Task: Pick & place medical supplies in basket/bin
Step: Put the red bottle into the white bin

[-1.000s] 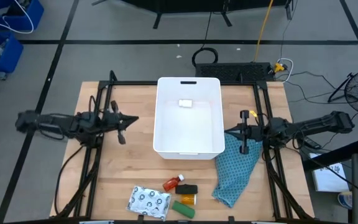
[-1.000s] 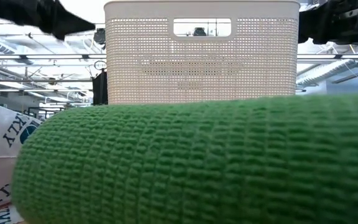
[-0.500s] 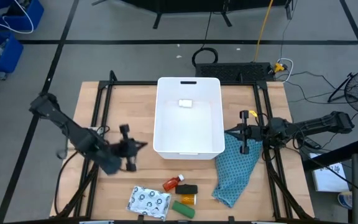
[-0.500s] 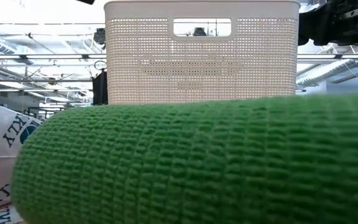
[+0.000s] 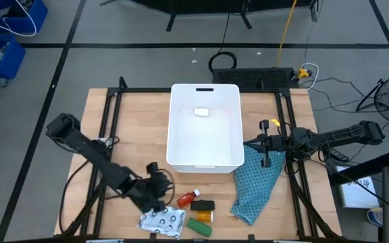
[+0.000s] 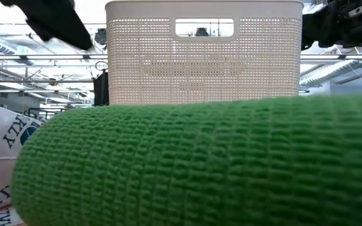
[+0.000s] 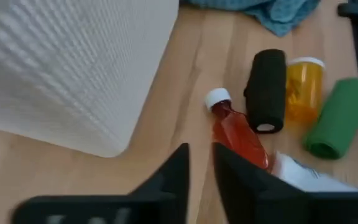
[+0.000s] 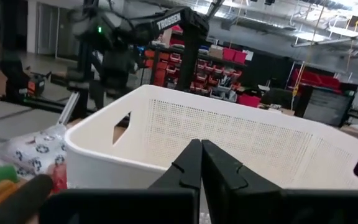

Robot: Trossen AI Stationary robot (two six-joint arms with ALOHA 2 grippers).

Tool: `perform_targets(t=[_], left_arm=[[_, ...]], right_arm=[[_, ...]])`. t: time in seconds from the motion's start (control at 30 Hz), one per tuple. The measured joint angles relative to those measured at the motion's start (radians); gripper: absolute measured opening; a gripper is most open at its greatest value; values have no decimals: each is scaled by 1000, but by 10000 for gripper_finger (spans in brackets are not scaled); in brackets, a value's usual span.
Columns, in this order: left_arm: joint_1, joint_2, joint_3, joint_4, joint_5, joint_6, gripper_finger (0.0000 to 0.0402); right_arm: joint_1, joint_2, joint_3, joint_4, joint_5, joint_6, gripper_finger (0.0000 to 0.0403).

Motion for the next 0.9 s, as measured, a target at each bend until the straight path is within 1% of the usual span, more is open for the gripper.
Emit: perform_targets(t=[0.07,0.23,0.33,0.4,0.47,0.63,0.77,0.9], left_arm=[[20,25,0,26,36,-29,145],[44,88,0,129,170,-43,277],[45,119,0,173,195,-59,350],[45,137,0,201,200,-94,385],[49,154,0,207,200,-133,393],[77,197,0,238,258,-191,362],[98,230,0,279,311,-175,355],[117,242,0,290,321,-127,367]], right_arm=[[0,0,0,-1,0,19,0],[0,1,0,-2,0,35,0],[0,1,0,-2,0,33,0],[0,1,0,-2,0,31,0],[0,1,0,-2,0,31,0],[0,1,0,-1,0,28,0],[0,1,0,-1,1,13,0],[0,0,0,-1,1,2,0]])
